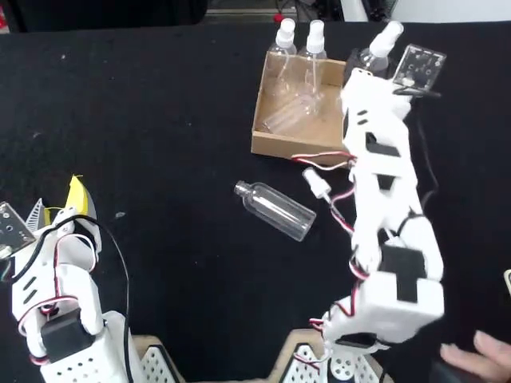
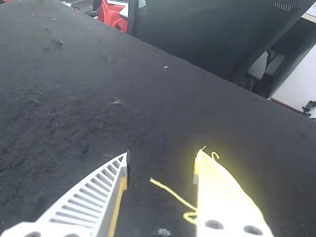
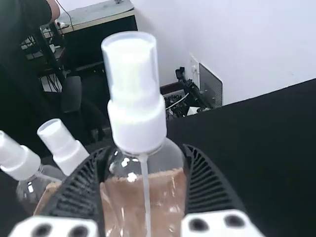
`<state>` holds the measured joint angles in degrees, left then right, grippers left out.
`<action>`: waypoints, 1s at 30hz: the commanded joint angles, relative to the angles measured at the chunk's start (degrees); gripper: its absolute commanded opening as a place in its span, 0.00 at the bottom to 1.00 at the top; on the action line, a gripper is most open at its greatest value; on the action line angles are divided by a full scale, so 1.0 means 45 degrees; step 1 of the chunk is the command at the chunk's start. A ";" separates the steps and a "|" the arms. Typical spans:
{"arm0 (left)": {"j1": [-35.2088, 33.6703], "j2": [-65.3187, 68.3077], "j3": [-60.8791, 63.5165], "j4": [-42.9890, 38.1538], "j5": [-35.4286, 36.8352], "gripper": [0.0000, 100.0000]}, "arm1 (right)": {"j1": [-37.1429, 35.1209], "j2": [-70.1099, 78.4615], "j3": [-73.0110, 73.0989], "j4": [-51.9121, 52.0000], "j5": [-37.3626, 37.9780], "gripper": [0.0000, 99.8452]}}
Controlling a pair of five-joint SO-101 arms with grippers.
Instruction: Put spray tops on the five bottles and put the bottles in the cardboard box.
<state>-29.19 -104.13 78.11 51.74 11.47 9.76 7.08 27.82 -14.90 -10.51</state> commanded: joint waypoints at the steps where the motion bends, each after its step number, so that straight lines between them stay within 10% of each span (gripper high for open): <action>1: -0.0029 -0.0078 -0.0186 0.0039 0.0078 0.21 | 0.0137 0.0576 -0.1729 -0.0586 -0.0039 0.03; 30: -0.0029 -0.0078 -0.0186 0.0098 0.0078 0.21 | -0.0176 0.7316 -0.6125 -0.2833 0.0352 0.04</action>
<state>-29.19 -104.13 78.11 51.91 11.47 9.85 39.78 3.74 -25.54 -10.51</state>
